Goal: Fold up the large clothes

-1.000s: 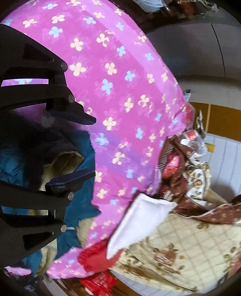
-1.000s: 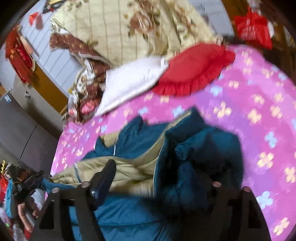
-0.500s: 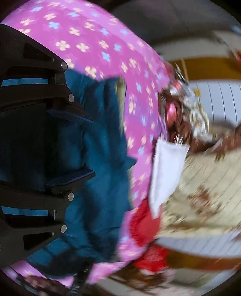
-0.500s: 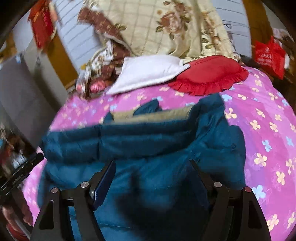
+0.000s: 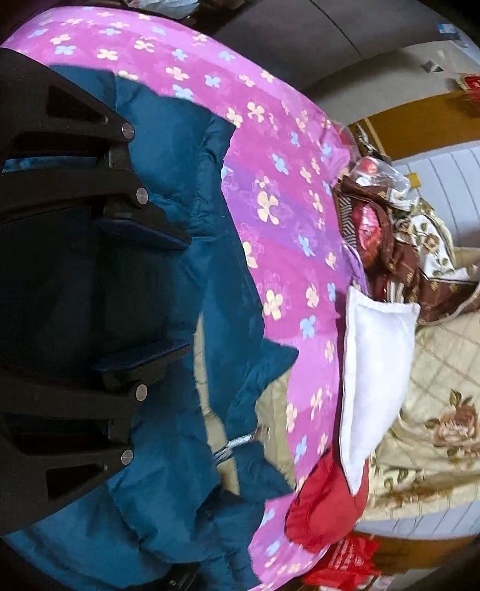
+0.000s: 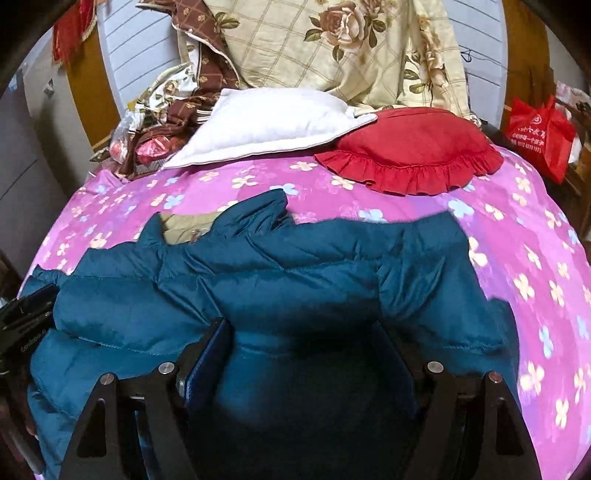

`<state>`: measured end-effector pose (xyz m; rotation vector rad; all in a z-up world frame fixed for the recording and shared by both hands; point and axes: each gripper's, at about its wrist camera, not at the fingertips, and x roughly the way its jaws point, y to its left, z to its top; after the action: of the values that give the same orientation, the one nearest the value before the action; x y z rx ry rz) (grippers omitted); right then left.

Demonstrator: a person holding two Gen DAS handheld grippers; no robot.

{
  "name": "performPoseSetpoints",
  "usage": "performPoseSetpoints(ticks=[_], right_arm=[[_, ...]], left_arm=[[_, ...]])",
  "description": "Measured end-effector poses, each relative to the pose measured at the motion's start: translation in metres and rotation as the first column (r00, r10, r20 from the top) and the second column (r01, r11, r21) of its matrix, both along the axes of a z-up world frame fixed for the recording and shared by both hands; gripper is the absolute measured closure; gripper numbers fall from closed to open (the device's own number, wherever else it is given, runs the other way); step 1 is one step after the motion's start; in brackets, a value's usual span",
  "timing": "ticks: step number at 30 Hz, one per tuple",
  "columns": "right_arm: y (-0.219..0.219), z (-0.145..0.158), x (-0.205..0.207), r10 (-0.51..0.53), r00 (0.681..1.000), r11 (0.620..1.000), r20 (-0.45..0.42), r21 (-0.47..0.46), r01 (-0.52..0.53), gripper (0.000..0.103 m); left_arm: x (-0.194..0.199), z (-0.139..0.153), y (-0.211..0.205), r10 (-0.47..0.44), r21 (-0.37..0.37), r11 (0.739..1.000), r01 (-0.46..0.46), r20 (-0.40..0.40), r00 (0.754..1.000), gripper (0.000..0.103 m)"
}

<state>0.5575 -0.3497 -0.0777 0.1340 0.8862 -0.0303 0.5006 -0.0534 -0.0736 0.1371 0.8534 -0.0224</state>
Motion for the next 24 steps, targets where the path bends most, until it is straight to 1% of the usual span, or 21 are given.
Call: performPoseSetpoints(ticks=[3, 7, 11, 14, 16, 18, 19, 20, 21, 22, 24], right_arm=[[-0.006, -0.009, 0.019, -0.024, 0.999, 1.000, -0.029, 0.008, 0.024, 0.020], [-0.015, -0.019, 0.036, -0.054, 0.997, 0.998, -0.048, 0.040, 0.056, 0.019], [-0.015, -0.025, 0.040, -0.067, 0.997, 0.997, -0.044, 0.037, 0.069, 0.017], [-0.013, -0.027, 0.042, -0.065, 0.997, 0.998, -0.045, 0.024, 0.066, 0.016], [-0.013, -0.025, 0.044, -0.061, 0.996, 0.998, -0.058, 0.018, 0.062, 0.016], [-0.012, -0.017, 0.042, -0.068, 0.995, 0.998, -0.078, -0.015, 0.067, 0.016], [-0.012, -0.010, 0.037, -0.073, 0.995, 0.997, -0.072, -0.028, 0.071, 0.017], [-0.013, -0.002, 0.030, -0.079, 0.995, 0.996, -0.056, -0.036, 0.077, 0.017], [-0.014, 0.010, 0.018, -0.087, 0.996, 0.996, -0.021, -0.039, 0.086, 0.017], [-0.015, 0.019, 0.008, -0.089, 0.996, 0.995, 0.000, -0.035, 0.089, 0.017], [-0.020, 0.032, -0.015, -0.093, 0.995, 0.995, 0.034, -0.016, 0.094, 0.017]], left_arm=[[0.020, -0.008, 0.003, 0.022, -0.015, 1.000, -0.022, -0.019, 1.000, 0.052], [0.039, -0.018, 0.005, 0.034, -0.033, 0.999, -0.036, -0.052, 0.998, 0.052], [0.046, -0.024, 0.004, 0.036, -0.037, 0.999, -0.039, -0.073, 0.997, 0.050], [0.045, -0.023, 0.005, 0.028, -0.044, 0.998, -0.032, -0.082, 0.996, 0.049], [0.041, -0.017, 0.010, 0.031, -0.057, 0.998, -0.037, -0.093, 0.995, 0.050], [0.029, -0.002, 0.020, 0.044, -0.088, 0.995, -0.052, -0.092, 0.995, 0.050], [0.022, 0.006, 0.026, 0.048, -0.102, 0.993, -0.057, -0.083, 0.995, 0.050], [0.013, 0.016, 0.032, 0.053, -0.114, 0.992, -0.061, -0.067, 0.996, 0.050], [0.007, 0.023, 0.037, 0.058, -0.116, 0.991, -0.064, -0.054, 0.997, 0.050], [-0.003, 0.033, 0.047, 0.073, -0.115, 0.990, -0.076, -0.031, 0.997, 0.050], [-0.015, 0.043, 0.066, 0.102, -0.123, 0.987, -0.102, -0.006, 0.995, 0.049]])
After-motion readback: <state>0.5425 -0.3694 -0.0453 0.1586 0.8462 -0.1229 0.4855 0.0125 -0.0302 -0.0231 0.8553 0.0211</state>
